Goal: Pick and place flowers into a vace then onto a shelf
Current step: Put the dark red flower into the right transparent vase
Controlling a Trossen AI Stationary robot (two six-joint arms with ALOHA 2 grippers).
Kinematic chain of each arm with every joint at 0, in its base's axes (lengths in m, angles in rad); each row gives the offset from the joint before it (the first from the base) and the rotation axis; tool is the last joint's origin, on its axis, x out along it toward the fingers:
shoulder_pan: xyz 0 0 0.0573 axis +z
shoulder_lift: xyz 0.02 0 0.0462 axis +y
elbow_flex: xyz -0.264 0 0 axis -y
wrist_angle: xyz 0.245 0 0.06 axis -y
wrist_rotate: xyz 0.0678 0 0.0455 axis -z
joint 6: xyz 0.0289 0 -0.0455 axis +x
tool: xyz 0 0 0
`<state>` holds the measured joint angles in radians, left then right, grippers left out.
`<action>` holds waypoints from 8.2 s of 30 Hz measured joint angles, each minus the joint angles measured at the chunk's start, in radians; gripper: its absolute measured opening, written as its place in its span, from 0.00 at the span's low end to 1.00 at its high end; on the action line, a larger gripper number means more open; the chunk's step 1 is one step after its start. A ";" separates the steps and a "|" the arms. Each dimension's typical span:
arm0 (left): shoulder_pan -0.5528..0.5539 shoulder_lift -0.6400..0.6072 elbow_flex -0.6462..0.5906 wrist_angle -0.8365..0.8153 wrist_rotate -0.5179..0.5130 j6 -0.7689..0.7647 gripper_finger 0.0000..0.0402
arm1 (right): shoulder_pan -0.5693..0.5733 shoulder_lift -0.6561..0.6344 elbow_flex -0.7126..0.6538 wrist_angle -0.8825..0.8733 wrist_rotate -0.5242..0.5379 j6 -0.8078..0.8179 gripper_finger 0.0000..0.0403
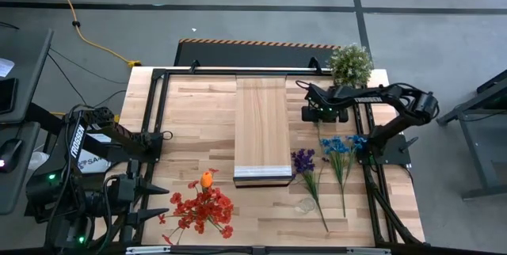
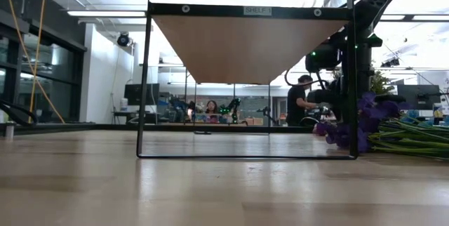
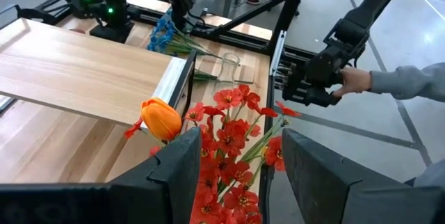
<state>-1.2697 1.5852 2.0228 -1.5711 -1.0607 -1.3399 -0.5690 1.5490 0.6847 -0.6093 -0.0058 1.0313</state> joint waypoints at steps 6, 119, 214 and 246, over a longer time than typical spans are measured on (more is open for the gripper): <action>0.000 0.000 0.000 0.000 0.000 0.000 0.58 | 0.001 0.001 0.021 0.007 -0.004 -0.003 0.23; 0.000 0.000 0.000 0.003 0.032 -0.031 0.58 | 1.068 -0.770 0.069 0.818 0.100 -0.728 0.00; 0.000 0.000 0.000 0.009 0.061 -0.031 0.58 | 1.299 -0.444 0.068 0.686 0.409 -0.520 0.08; 0.000 0.000 0.000 0.036 0.053 -0.031 0.58 | 1.299 -0.444 0.068 0.589 0.340 -0.374 0.27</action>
<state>-1.2697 1.5852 2.0229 -1.5351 -1.0077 -1.3705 0.7296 1.1046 0.7528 -0.0204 0.3339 0.6575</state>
